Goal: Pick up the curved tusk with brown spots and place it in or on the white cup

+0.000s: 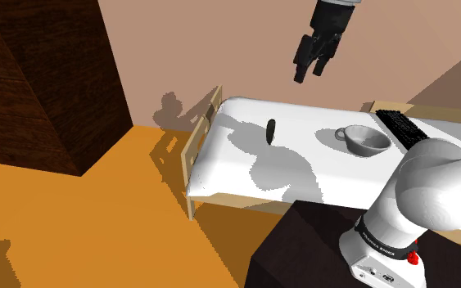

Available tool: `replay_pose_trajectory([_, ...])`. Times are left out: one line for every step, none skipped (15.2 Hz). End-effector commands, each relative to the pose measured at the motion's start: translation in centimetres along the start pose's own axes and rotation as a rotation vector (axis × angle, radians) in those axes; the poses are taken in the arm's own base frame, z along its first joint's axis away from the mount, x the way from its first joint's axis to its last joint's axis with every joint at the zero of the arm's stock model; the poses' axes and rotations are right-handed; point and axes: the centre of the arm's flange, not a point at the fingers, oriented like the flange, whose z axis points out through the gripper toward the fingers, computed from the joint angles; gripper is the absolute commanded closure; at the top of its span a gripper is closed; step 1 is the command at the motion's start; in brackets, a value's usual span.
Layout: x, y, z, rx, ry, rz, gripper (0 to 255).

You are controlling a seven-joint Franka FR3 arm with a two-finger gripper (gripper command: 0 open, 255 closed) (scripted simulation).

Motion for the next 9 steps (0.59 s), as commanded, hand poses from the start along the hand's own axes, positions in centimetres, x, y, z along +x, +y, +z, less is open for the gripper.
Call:
replay_pose_trajectory([0.0, 0.0, 0.0, 0.0, 0.0, 0.0, 0])
replay_pose_trajectory([0.6, 0.8, 0.9, 0.008, -0.003, -0.002, 0])
replay_pose_trajectory([1.3, 1.6, 1.9, 0.016, -0.007, -0.005, 0])
replay_pose_trajectory([1.9, 2.4, 2.9, 0.023, -0.01, -0.007, 0])
replay_pose_trajectory([2.6, 3.2, 3.8, 0.031, -0.013, -0.009, 0])
replay_pose_trajectory([3.2, 4.0, 4.8, 0.039, -0.016, -0.012, 0])
replay_pose_trajectory([3.9, 4.8, 5.8, 0.047, -0.02, -0.014, 0])
replay_pose_trajectory([4.5, 5.6, 6.8, 0.054, -0.023, -0.016, 0])
replay_pose_trajectory([5.2, 6.3, 7.8, 0.062, -0.026, -0.019, 0])
